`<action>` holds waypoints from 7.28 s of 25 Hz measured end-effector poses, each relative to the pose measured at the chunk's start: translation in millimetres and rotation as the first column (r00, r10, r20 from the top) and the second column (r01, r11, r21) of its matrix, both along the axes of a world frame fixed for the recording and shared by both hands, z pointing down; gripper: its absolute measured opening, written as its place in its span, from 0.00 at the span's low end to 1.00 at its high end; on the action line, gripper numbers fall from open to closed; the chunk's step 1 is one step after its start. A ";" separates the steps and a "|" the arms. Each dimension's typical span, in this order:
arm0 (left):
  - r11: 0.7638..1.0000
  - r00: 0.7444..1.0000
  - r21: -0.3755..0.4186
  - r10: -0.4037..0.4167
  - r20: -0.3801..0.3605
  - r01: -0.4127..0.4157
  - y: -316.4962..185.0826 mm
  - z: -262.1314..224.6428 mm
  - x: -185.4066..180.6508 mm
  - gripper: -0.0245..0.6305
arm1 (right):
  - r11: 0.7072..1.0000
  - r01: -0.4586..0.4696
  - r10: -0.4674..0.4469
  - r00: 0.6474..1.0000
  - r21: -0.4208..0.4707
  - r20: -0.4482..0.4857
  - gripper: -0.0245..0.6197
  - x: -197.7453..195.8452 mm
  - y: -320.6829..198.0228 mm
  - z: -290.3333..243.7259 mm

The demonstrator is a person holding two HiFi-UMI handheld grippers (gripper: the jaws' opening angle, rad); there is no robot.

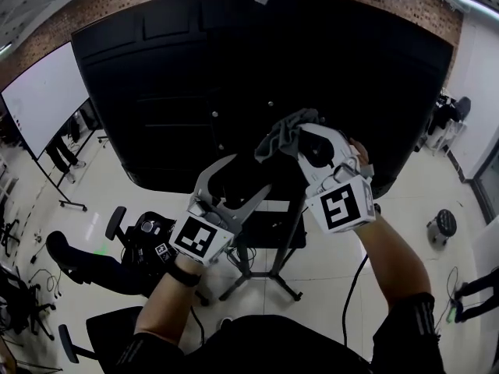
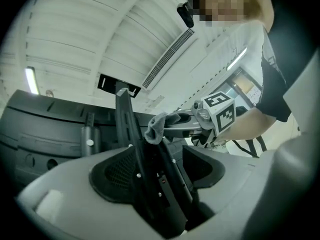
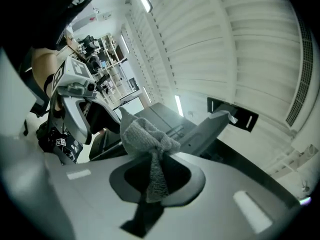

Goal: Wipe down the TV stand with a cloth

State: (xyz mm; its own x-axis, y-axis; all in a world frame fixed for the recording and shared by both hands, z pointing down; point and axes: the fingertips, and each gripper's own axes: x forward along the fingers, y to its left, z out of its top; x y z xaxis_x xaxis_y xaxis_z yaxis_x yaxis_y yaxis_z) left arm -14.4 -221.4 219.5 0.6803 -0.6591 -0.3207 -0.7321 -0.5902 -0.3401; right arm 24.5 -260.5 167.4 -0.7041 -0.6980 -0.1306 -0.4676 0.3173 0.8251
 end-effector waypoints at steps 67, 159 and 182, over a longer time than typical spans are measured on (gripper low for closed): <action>0.996 0.996 -0.086 -0.041 -0.074 0.035 -40.0 22.0 -240.5 0.52 | 0.957 -0.252 0.288 0.750 0.146 -0.595 0.09 -285.9 -59.8 37.0; 0.983 0.999 -0.181 0.037 0.008 -0.035 -44.0 64.6 -123.2 0.52 | 0.934 0.064 -0.051 0.998 -0.350 0.045 0.10 -124.2 -56.2 99.5; 0.929 0.997 -0.366 0.067 0.028 -0.052 -60.2 170.1 -119.0 0.52 | 0.904 0.009 -0.058 0.993 -0.428 -0.103 0.10 -142.1 -46.7 235.3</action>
State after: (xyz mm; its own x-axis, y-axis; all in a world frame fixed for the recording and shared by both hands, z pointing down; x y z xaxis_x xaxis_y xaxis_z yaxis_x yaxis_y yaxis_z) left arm -133.4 -281.5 389.6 0.7292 -0.6833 -0.0377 -0.6821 -0.7212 -0.1210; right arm -117.6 -307.2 402.7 -0.7207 -0.6451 0.2538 -0.3640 0.6637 0.6534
